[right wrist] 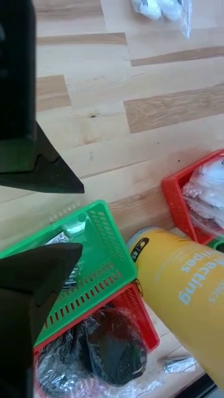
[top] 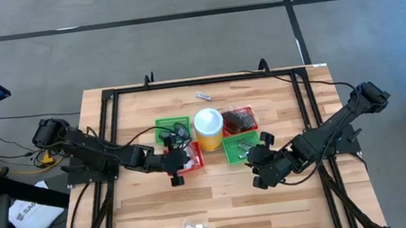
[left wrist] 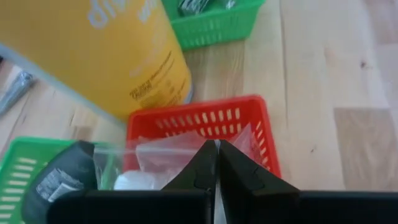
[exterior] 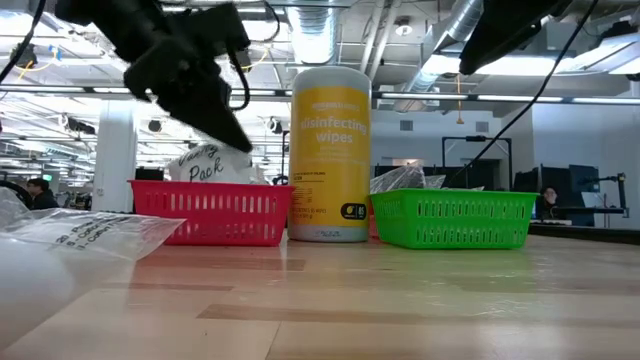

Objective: Pick & Place Travel size toiletries
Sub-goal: Put the transparent cotton pack into the left red bin

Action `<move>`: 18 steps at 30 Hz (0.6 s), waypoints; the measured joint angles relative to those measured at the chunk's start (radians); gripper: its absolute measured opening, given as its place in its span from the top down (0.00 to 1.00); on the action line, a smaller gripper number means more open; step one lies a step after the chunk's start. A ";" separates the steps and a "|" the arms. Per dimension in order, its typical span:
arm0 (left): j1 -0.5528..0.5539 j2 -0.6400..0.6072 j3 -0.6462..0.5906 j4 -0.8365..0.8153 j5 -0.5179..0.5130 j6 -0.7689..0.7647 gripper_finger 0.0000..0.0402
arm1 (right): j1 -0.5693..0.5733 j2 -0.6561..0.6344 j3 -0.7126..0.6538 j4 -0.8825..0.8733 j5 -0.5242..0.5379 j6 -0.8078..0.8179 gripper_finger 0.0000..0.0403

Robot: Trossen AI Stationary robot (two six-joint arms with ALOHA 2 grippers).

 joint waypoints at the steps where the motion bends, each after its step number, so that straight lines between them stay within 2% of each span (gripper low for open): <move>1: 0.000 0.006 -0.003 0.000 0.005 -0.003 1.00 | 0.000 0.000 0.000 0.000 0.000 0.000 0.68; 8: 0.023 0.084 -0.003 0.028 0.025 -0.007 0.99 | 0.001 0.000 0.000 0.000 0.000 0.000 0.68; 13: 0.044 0.072 -0.003 0.046 0.025 -0.008 0.98 | 0.001 0.000 0.000 0.000 0.000 0.000 0.68; 18: 0.057 0.042 -0.003 0.064 0.024 -0.008 0.91 | 0.001 0.000 0.000 0.000 0.000 0.000 0.68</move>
